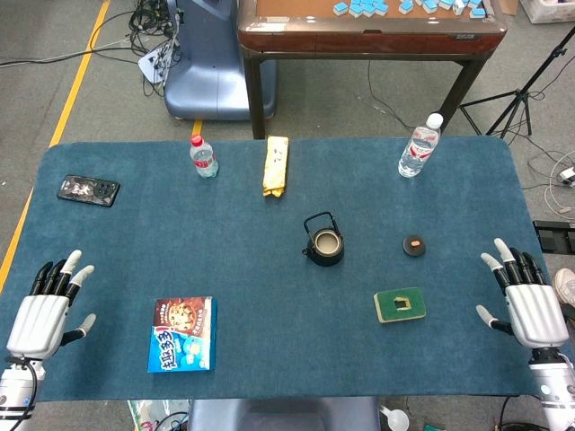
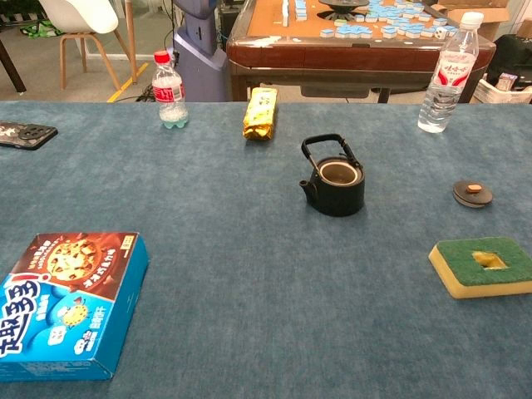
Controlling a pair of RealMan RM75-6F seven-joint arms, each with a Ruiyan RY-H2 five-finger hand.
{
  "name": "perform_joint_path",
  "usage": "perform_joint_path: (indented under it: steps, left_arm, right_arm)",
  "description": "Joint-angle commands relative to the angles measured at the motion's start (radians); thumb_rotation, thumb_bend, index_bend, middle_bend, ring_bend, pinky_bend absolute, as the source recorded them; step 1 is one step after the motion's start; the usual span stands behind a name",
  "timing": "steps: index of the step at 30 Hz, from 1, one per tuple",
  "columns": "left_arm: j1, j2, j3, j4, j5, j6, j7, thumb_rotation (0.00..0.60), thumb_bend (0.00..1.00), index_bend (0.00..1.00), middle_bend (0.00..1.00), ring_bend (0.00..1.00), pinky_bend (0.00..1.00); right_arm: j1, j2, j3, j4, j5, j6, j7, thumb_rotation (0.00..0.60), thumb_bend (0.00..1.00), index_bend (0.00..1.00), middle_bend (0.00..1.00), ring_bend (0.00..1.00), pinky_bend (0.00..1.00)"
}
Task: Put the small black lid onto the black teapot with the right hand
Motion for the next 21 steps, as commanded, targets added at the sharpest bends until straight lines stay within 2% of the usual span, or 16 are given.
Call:
perform_joint_path:
  steps: [1, 5, 9, 13, 21]
  left_arm:
    - [-0.008, -0.003, -0.001, 0.008, -0.005, -0.014, -0.009, 0.600, 0.26, 0.16, 0.00, 0.00, 0.00]
    - [-0.022, -0.006, -0.011, 0.030, -0.019, -0.034, -0.040, 0.600, 0.26, 0.15, 0.00, 0.00, 0.00]
    - [-0.041, 0.001, -0.025, 0.045, -0.040, -0.062, -0.061, 0.600, 0.26, 0.15, 0.00, 0.00, 0.00]
    - [-0.054, 0.005, -0.034, 0.054, -0.056, -0.082, -0.074, 0.600, 0.26, 0.16, 0.00, 0.00, 0.00]
    - [-0.098, 0.000, -0.055, 0.100, -0.105, -0.155, -0.109, 0.600, 0.26, 0.15, 0.00, 0.00, 0.00]
  right_arm:
    - [0.017, 0.012, 0.007, -0.016, 0.016, -0.029, -0.013, 0.600, 0.22, 0.14, 0.01, 0.00, 0.00]
    - [0.057, 0.039, 0.033, -0.050, 0.070, -0.097, -0.053, 0.600, 0.22, 0.15, 0.01, 0.00, 0.00]
    - [0.107, 0.062, 0.065, -0.074, 0.135, -0.175, -0.082, 0.600, 0.22, 0.24, 0.01, 0.00, 0.00]
    - [0.153, 0.069, 0.087, -0.086, 0.193, -0.240, -0.118, 0.600, 0.22, 0.25, 0.01, 0.00, 0.00]
    - [0.278, 0.039, 0.132, -0.038, 0.329, -0.395, -0.188, 0.600, 0.22, 0.26, 0.01, 0.00, 0.00]
